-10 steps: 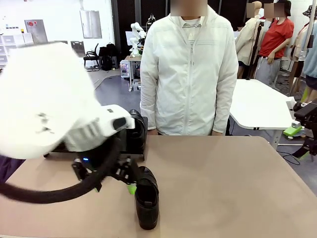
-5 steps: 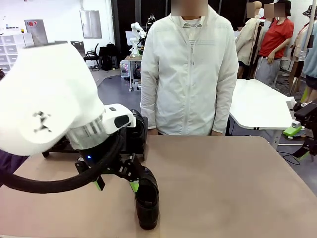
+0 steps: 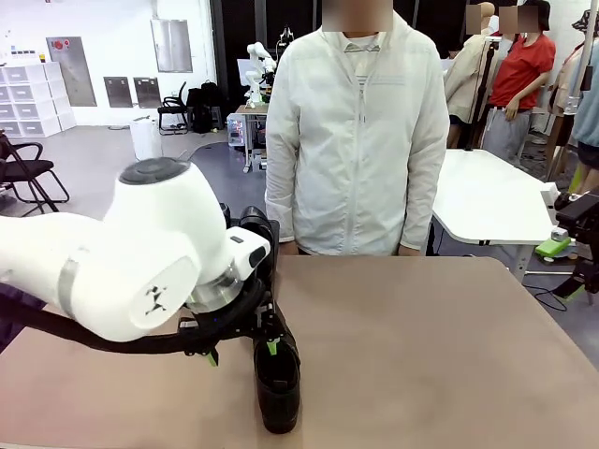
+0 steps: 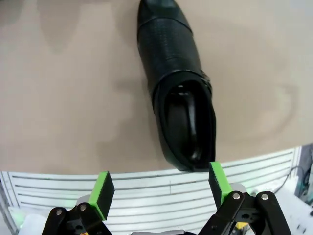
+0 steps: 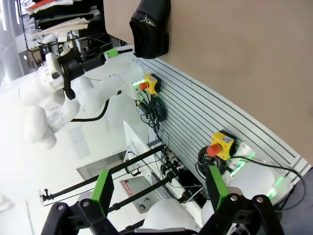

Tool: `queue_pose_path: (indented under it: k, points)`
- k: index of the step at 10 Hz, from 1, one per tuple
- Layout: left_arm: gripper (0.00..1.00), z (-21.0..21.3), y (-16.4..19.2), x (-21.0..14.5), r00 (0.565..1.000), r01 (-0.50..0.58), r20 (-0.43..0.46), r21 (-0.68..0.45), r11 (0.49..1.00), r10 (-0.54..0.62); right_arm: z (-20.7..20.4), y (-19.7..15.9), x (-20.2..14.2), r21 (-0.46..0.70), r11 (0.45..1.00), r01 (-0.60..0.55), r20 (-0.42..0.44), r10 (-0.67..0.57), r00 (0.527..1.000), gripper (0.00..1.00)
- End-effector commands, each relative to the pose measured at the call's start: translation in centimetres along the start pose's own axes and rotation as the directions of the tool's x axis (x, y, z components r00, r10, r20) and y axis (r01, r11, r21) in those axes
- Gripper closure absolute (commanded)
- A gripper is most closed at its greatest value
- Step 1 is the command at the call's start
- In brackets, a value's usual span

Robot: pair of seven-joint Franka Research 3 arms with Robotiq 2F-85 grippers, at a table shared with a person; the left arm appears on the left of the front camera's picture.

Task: Organize the shoes by placing them on the stand.
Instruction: Place the Shoe from the middle of the table onto the Shoes Stand.

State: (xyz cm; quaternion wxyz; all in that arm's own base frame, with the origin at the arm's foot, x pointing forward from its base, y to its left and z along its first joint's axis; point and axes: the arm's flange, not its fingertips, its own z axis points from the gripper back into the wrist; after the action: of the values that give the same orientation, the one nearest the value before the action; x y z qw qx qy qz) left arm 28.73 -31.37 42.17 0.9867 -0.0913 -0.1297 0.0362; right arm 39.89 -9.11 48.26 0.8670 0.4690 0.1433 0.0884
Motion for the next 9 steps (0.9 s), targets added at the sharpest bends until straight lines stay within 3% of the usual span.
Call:
queue_pose_path:
  k: [1, 9]
  points:
    - [0.0, -1.5, -1.4, 0.4, 0.998, -0.053, 0.019, 0.057, 0.997, 0.052, 0.3, 0.4, 0.0, -0.014, 1.0, 0.016, -0.003, -0.016, 1.0, 0.0]
    - [0.0, -7.7, -0.6, 1.4, 0.989, -0.132, 0.071, 0.072, 0.989, 0.127, 0.3, 0.4, 0.0, -0.014, 1.0, 0.016, -0.003, -0.016, 1.0, 0.0]
